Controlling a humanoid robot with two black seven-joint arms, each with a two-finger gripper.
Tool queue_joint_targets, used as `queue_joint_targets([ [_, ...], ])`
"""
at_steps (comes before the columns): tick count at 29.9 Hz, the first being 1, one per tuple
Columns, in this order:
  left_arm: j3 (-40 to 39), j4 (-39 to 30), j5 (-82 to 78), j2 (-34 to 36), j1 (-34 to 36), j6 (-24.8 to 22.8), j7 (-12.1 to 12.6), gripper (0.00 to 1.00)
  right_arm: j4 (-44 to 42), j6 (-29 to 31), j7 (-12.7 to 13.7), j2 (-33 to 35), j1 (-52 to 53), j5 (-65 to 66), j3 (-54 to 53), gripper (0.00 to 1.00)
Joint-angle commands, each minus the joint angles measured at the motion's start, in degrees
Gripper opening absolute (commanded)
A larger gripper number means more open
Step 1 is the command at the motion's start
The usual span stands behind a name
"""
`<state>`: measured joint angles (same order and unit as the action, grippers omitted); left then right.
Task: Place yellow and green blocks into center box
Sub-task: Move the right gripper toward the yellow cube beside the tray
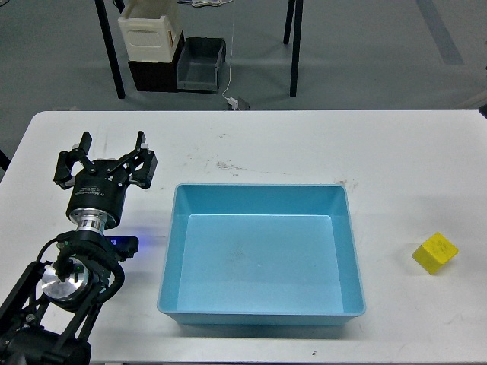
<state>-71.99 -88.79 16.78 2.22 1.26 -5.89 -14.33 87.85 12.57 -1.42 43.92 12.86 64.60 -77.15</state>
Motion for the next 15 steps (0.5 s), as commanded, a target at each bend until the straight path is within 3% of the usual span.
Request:
queue_joint_targets([
  [1,-0.1,0.0,0.0,0.1,0.0,-0.1,-0.1,1.00,-0.1,1.2,-8.1,11.3,5.6,16.8,8.2,1.00],
  [7,-0.1,0.1,0.0,0.1,0.0,-0.1,-0.1,1.00,-3.2,1.2,-26.6,18.4,19.5,39.0,22.6,1.00],
  [15,-0.1,0.3,0.0,0.1,0.1,-0.1,-0.1,1.00,-3.0,1.6,-26.6,26.3,30.1,46.5,42.7,1.00],
])
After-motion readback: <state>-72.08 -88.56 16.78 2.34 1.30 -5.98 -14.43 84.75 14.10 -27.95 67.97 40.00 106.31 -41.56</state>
